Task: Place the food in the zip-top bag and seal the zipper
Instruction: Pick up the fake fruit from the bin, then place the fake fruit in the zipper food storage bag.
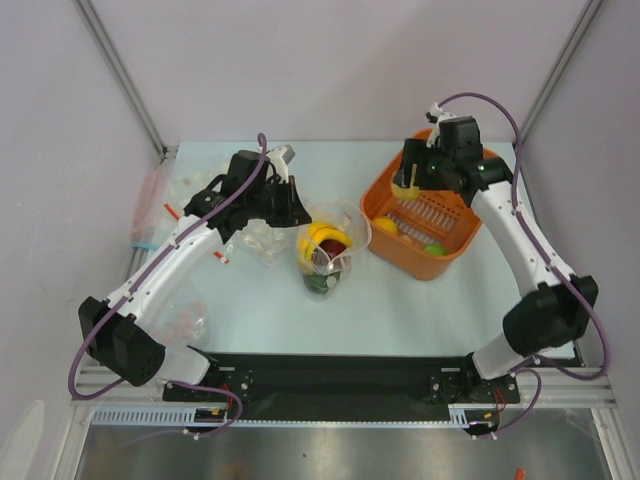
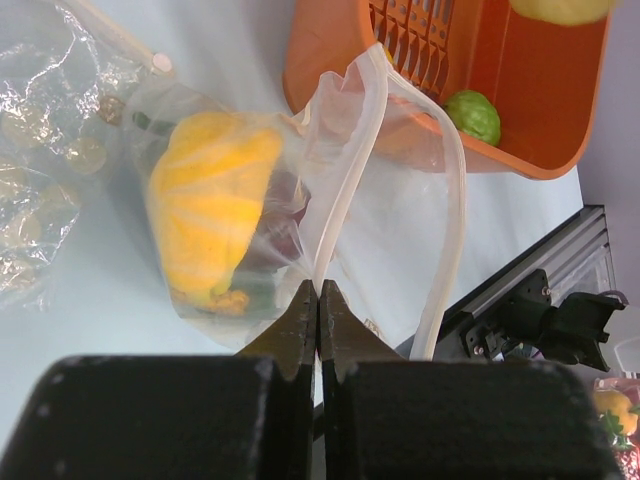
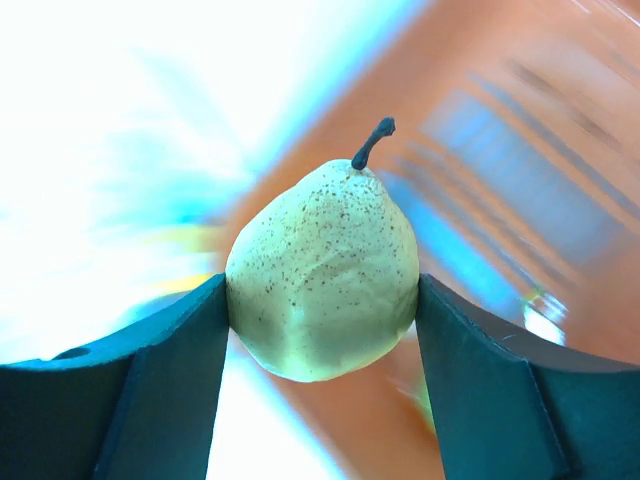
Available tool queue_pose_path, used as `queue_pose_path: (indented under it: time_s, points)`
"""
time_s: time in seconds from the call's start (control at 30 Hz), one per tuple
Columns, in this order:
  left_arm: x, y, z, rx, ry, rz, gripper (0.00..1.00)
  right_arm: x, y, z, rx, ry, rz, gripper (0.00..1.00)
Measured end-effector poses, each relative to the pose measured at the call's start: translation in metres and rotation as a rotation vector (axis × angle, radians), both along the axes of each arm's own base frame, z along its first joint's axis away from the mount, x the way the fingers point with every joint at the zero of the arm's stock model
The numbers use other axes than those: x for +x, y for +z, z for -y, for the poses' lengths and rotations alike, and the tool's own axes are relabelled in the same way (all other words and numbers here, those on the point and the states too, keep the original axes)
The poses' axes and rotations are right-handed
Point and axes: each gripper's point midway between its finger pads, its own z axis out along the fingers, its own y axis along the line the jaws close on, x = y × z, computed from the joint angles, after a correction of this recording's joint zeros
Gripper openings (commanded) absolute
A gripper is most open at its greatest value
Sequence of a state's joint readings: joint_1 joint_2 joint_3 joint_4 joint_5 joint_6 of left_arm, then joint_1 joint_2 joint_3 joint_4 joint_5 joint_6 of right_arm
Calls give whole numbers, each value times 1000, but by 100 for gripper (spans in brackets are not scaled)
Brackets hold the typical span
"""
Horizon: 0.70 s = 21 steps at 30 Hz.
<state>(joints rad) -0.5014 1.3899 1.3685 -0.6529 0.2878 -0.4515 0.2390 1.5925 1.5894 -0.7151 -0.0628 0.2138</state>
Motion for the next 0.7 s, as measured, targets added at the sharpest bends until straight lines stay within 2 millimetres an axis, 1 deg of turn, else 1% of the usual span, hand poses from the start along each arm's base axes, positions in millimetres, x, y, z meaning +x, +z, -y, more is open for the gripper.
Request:
queue_pose_path:
  time_s: [0.07, 0.13, 0.17, 0.23, 0.3, 0.33, 0.4, 0.47, 0.6, 0.63, 0.7]
  points:
    - [0, 0, 0, -1, 0, -1, 0, -16, 40, -40, 89, 126, 108, 36]
    - [-1, 0, 1, -4, -1, -3, 0, -37, 72, -75, 169, 242, 191, 37]
    - [-1, 0, 1, -5, -1, -4, 0, -47, 84, -90, 205, 290, 223, 37]
    - [-1, 0, 1, -9, 3, -9, 0, -65, 101, -115, 258, 372, 267, 36]
    - [-1, 1, 1, -14, 5, -14, 0, -75, 106, -132, 286, 424, 284, 35]
    - [-1, 1, 1, -14, 6, -14, 0, -80, 104, -142, 297, 452, 281, 35]
    - [-1, 1, 1, -14, 6, -14, 0, -86, 95, -154, 304, 481, 260, 34]
    - [-1, 1, 1, -15, 7, -15, 0, -89, 77, -164, 304, 497, 225, 35]
    - [-1, 1, 1, -20, 10, -21, 0, -92, 41, -175, 286, 510, 148, 36]
    - [-1, 1, 1, -22, 12, -22, 0, -92, 33, -177, 279, 511, 134, 38]
    - [0, 1, 0, -24, 20, -27, 0, -94, 22, -181, 267, 513, 116, 57]
